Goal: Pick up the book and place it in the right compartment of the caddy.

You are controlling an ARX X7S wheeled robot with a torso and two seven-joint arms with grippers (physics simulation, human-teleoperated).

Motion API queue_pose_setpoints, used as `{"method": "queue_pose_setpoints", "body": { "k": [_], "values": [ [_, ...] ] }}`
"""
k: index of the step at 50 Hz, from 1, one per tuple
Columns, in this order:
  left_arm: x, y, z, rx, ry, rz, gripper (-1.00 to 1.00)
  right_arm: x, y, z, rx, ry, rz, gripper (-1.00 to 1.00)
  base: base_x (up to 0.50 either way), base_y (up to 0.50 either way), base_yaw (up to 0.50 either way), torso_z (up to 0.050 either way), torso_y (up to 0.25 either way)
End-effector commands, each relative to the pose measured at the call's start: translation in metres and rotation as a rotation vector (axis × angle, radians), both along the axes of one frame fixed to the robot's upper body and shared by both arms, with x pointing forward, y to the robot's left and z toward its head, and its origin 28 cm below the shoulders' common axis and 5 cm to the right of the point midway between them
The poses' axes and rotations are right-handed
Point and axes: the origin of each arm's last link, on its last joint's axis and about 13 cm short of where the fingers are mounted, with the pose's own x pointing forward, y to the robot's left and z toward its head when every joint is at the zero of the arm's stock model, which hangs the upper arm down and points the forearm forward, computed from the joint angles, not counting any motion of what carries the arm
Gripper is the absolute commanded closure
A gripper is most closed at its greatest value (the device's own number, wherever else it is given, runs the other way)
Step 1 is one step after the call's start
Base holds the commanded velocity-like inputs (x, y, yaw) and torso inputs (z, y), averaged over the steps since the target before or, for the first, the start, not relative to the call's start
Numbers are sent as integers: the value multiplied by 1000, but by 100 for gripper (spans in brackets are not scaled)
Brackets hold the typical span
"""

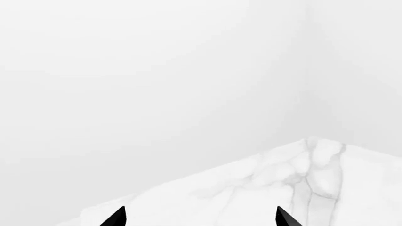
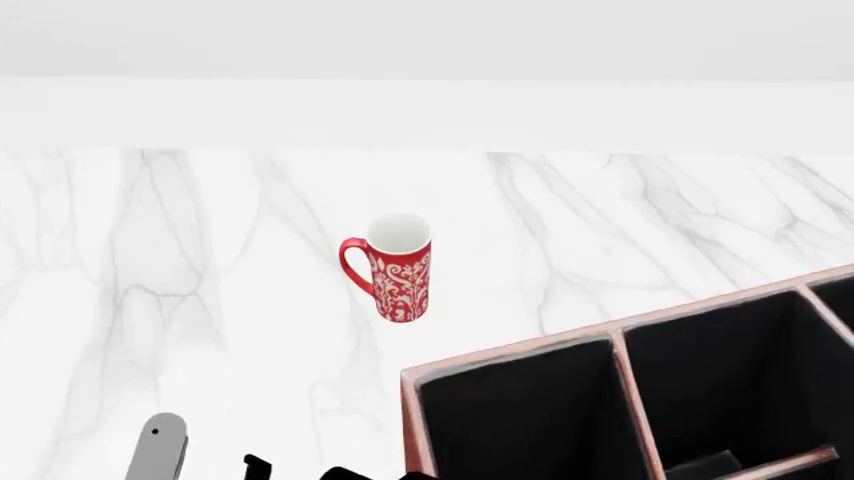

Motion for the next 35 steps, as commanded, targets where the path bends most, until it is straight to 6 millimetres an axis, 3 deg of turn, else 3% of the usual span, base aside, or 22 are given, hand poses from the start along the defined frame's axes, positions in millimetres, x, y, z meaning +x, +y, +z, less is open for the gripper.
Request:
{"method": "queue_pose_setpoints", "body": {
  "k": [1,17,28,35],
  "values": [
    [1,0,1,2,-2,-4,-100,-3,2,14,65,-49,-21,100,0,0,0,0,0],
    [3,-2,1,4,-3,-15,-100,-3,-6,63,195,-148,-134,100,0,0,0,0,0],
    [4,-2,1,4,-3,-21,-100,9,-27,136,337,-168,-374,100,0,0,0,0,0],
    [4,-1,0,2,-5,-21,-100,17,-39,159,372,-200,-538,100,0,0,0,0,0]
  ]
}}
